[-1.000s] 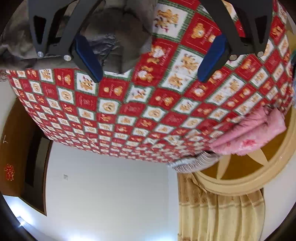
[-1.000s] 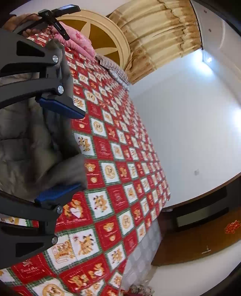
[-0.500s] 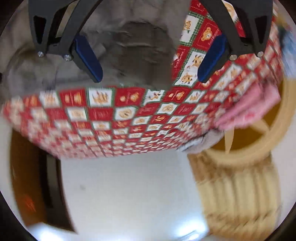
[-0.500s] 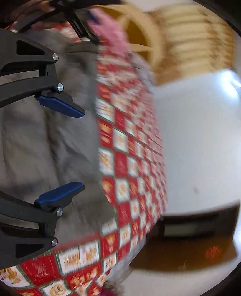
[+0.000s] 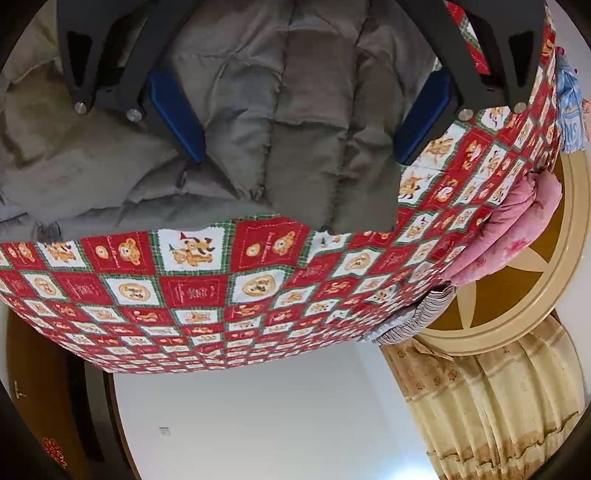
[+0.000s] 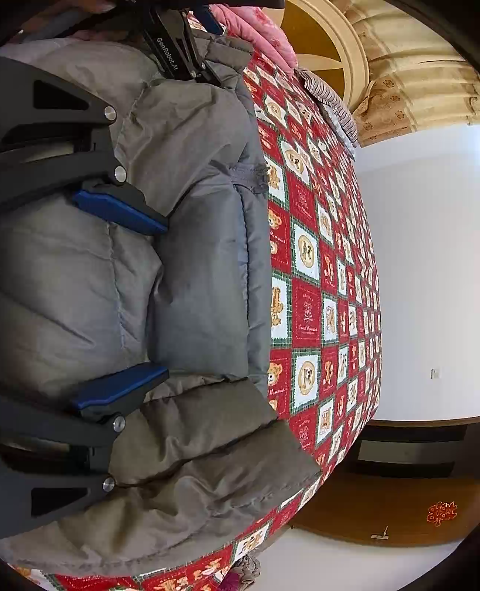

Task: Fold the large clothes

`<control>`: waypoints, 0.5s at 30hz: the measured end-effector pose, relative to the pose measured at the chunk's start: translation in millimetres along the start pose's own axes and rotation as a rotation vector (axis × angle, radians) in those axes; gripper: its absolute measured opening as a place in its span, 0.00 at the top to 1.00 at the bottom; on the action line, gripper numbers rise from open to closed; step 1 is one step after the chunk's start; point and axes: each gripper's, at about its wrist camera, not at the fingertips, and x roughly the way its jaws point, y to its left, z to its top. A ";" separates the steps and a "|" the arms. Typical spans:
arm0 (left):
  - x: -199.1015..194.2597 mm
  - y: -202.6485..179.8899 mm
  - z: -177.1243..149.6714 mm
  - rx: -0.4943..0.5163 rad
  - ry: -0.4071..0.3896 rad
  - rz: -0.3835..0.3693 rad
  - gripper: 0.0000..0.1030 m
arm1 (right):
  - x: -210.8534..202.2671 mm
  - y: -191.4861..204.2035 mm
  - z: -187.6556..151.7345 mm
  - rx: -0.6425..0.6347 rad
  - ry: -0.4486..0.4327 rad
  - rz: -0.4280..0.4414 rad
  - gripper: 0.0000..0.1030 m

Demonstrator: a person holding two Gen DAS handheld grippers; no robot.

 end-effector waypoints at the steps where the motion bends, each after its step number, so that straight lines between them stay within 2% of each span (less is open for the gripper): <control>1: 2.7 -2.4 -0.6 0.000 0.004 -0.001 0.00 | 1.5 -0.3 -0.1 0.003 0.000 0.001 0.29; 15: 27.7 -8.6 -4.8 -0.025 0.066 -0.045 0.00 | 19.0 -5.2 -0.7 0.039 0.025 0.016 0.26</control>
